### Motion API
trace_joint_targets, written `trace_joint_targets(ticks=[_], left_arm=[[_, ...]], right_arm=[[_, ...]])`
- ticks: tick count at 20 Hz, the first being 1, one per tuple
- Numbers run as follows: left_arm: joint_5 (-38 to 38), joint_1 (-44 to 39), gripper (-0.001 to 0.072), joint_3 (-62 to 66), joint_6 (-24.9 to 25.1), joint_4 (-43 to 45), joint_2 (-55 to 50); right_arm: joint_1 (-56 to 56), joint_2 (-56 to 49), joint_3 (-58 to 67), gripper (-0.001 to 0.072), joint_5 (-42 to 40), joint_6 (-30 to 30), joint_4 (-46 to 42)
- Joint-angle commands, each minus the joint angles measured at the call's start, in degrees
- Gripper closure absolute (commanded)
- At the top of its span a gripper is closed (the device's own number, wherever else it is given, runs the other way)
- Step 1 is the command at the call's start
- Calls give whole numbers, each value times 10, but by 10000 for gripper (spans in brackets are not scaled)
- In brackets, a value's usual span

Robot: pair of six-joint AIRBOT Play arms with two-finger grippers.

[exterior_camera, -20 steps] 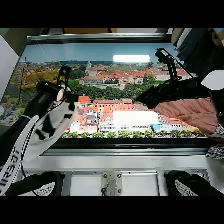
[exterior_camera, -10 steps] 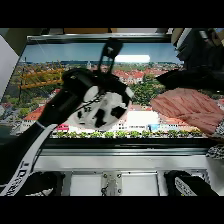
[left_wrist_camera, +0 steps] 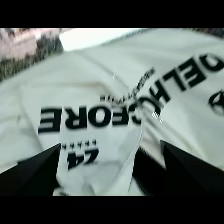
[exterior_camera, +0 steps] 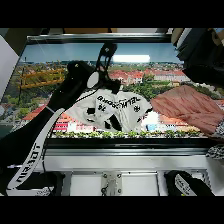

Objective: Fold the clothes and pants, and hang the long-sleeved shirts on hangers.

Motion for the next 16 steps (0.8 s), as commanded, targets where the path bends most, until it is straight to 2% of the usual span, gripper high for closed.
trace_joint_targets(ticks=[1,3,6,10,14,15,16], left_arm=[[17,31,36,-216,-6,-57,66],[70,27,36,-327,-8,-69,97],[121,20,36,-402,-8,-69,110],[181,20,36,-406,-8,-68,102],[191,18,37,-369,-8,-69,43],[189,14,86,-358,-9,-67,29],[184,15,381,-345,-9,-68,18]], right_arm=[[13,1,0,694,10,4,-2],[31,0,0,694,10,4,-3],[59,0,0,694,10,4,-28],[95,0,0,695,10,4,-72],[145,0,-2,695,10,4,-142],[161,0,-5,695,10,4,-161],[179,0,-15,695,10,4,-183]])
